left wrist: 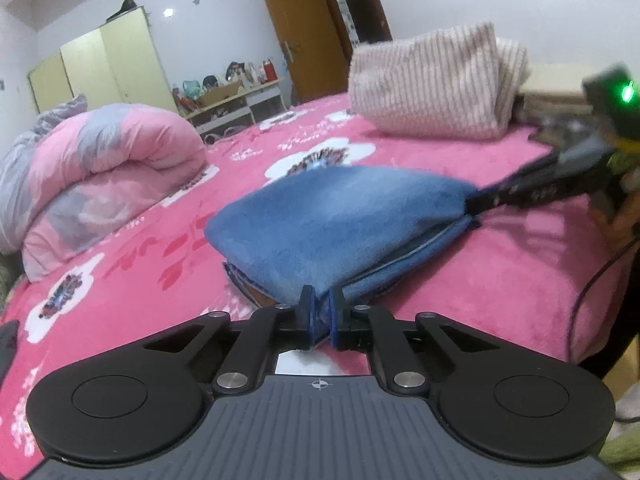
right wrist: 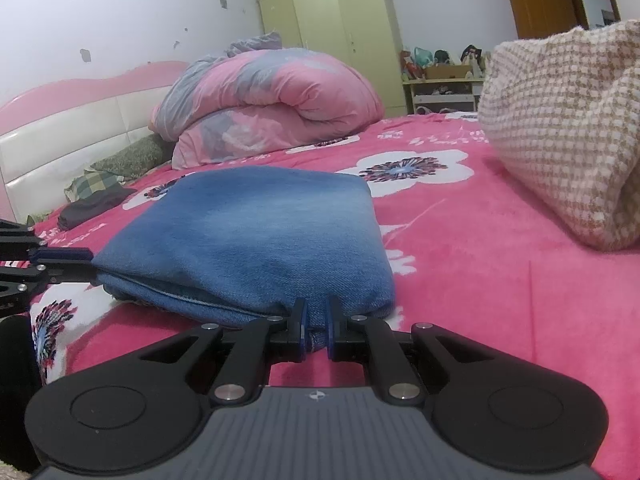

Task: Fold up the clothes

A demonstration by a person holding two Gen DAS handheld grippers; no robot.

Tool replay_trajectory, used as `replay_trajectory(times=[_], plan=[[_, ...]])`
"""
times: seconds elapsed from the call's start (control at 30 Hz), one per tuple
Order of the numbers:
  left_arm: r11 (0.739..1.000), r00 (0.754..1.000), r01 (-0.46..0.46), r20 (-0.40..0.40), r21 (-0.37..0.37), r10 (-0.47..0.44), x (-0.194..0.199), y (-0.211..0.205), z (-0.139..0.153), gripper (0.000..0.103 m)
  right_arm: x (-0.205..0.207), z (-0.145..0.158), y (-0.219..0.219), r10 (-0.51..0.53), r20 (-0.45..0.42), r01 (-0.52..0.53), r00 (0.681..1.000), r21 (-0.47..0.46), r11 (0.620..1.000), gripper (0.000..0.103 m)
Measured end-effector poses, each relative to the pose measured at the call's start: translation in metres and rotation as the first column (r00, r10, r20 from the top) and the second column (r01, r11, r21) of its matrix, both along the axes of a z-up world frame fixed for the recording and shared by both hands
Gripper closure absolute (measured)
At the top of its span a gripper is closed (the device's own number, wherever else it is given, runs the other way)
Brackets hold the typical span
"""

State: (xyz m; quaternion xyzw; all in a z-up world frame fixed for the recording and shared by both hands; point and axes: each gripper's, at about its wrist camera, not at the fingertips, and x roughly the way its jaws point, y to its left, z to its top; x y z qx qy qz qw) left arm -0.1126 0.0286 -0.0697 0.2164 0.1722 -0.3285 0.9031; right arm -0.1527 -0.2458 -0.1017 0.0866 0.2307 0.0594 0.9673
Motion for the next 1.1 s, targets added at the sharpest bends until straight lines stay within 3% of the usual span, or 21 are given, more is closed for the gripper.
replay_trajectory(times=[0.17,0.27,0.43,0.6,1.1], plan=[[0.991,1.0,-0.01,-0.012,-0.135,0.009,0.003,0.001,0.02,0.094,0.0,0.0,0.0,-0.006,-0.003,0.006,1.0,0.005,1.0,0.094],[0.984,0.999,-0.014,-0.042,-0.175,0.007,0.018,-0.018,0.021,0.078,0.0,0.0,0.0,-0.013,-0.002,0.013,1.0,0.012,1.0,0.094],[0.996,0.993,-0.045,-0.11,-0.073,0.037,0.043,-0.049,-0.006,0.075,-0.004,0.012,0.004,-0.012,-0.019,0.011,1.0,-0.034,0.999,0.093],[0.994,0.994,-0.039,-0.108,-0.102,0.028,0.041,-0.035,-0.013,0.071,-0.013,0.043,0.002,-0.037,0.05,0.039,0.998,-0.035,0.999,0.093],[0.988,0.991,-0.062,-0.125,-0.144,0.044,0.042,-0.03,-0.014,0.068,0.014,0.035,0.001,-0.075,-0.001,0.075,0.997,-0.011,0.997,0.092]])
